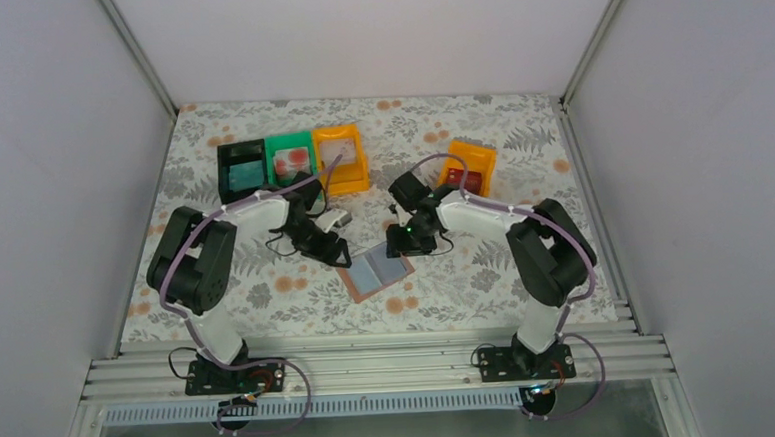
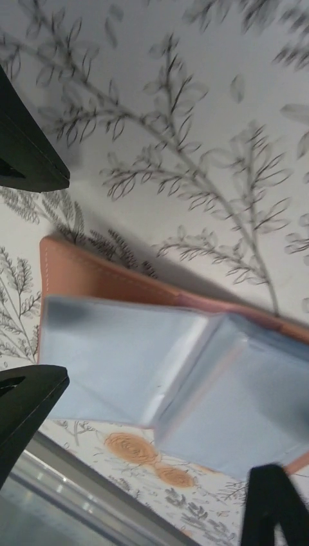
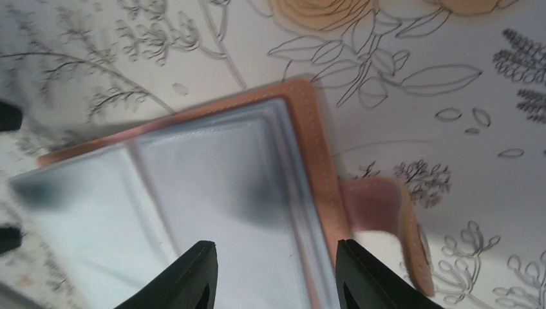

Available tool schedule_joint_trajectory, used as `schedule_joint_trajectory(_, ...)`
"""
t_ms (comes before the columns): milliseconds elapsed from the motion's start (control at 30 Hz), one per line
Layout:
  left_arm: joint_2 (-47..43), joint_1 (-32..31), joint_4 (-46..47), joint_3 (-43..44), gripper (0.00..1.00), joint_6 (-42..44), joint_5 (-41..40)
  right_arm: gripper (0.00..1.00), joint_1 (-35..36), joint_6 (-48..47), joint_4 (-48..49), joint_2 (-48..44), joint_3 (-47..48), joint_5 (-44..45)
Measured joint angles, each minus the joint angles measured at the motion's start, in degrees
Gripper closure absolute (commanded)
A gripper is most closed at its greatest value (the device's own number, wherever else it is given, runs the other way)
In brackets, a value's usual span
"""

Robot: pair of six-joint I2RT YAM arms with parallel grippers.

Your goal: Take the credit cards out of the card holder

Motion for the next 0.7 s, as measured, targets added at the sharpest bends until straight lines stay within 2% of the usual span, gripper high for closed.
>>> schedule_joint_trajectory(67,-0.04,-0.11,-0.48,-1.14,0.31,0.02,1.44,0.54,0.55,-0.02,-1.14,1.77,1.42,1.79)
schedule_joint_trajectory(200,0.20,-0.04,-0.33,-3.06,0.41,-0.24,6.14,0.56,1.27,0.00,-0.74,3.93,3.06,2.69)
schedule_joint_trajectory(467,5.70,-0.98,0.33,-1.68,0.88,-1.36,12.90,0.58,2.23,1.27,-0.28,4.66,3.13,2.60)
schedule_joint_trajectory(533,7.23,-1.46,0.35,-0.63,0.97,-0.94,14.23,0.58,2.23,1.70,-0.28,4.66,3.15,2.62)
schedule_joint_trajectory(700,7.85,-2.36,0.37,0.24,0.98,-0.63,16.55,0.55,2.23,1.86,-1.03,4.37,3.15,2.91)
